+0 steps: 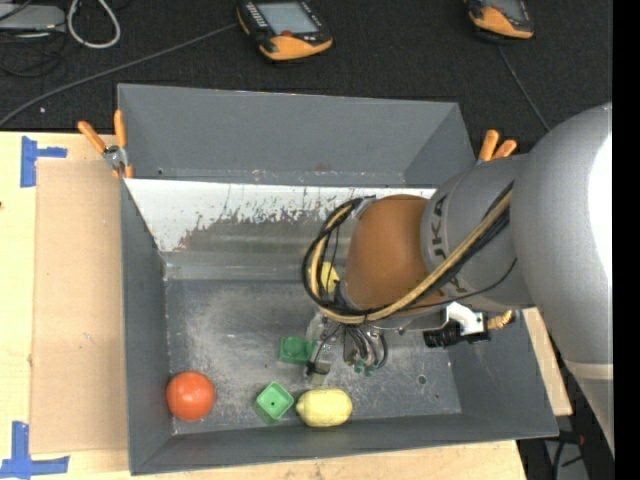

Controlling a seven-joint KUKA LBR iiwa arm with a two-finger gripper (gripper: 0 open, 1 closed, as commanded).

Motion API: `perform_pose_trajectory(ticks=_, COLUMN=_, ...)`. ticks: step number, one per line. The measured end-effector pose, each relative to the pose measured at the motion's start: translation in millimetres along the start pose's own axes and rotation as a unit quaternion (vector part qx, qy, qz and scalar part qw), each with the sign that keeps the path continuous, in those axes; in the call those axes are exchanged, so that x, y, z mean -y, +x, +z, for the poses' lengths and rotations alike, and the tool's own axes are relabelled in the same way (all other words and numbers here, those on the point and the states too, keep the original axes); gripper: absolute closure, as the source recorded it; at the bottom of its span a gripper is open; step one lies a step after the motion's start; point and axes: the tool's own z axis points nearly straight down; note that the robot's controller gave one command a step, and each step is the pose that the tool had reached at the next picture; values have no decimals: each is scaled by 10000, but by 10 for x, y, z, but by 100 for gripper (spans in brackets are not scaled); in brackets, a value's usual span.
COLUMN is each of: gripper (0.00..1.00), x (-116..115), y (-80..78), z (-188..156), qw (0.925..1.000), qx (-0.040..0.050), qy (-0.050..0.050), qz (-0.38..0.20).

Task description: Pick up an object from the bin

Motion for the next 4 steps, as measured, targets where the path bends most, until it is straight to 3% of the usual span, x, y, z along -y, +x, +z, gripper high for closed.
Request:
perform_pose_trajectory(ticks=2, gripper=100, x=3, y=5, z=-50, qw=10000, qx=-6, qy=1, qz=7)
perform_pose_trajectory(ticks=3, gripper=100, x=8, y=9, z=-197, qw=10000, qx=-14, qy=2, qz=12)
perform_pose_trajectory(ticks=4, gripper=100, x=16, y=20, z=-566, qw=10000, qx=-36, qy=9, qz=11)
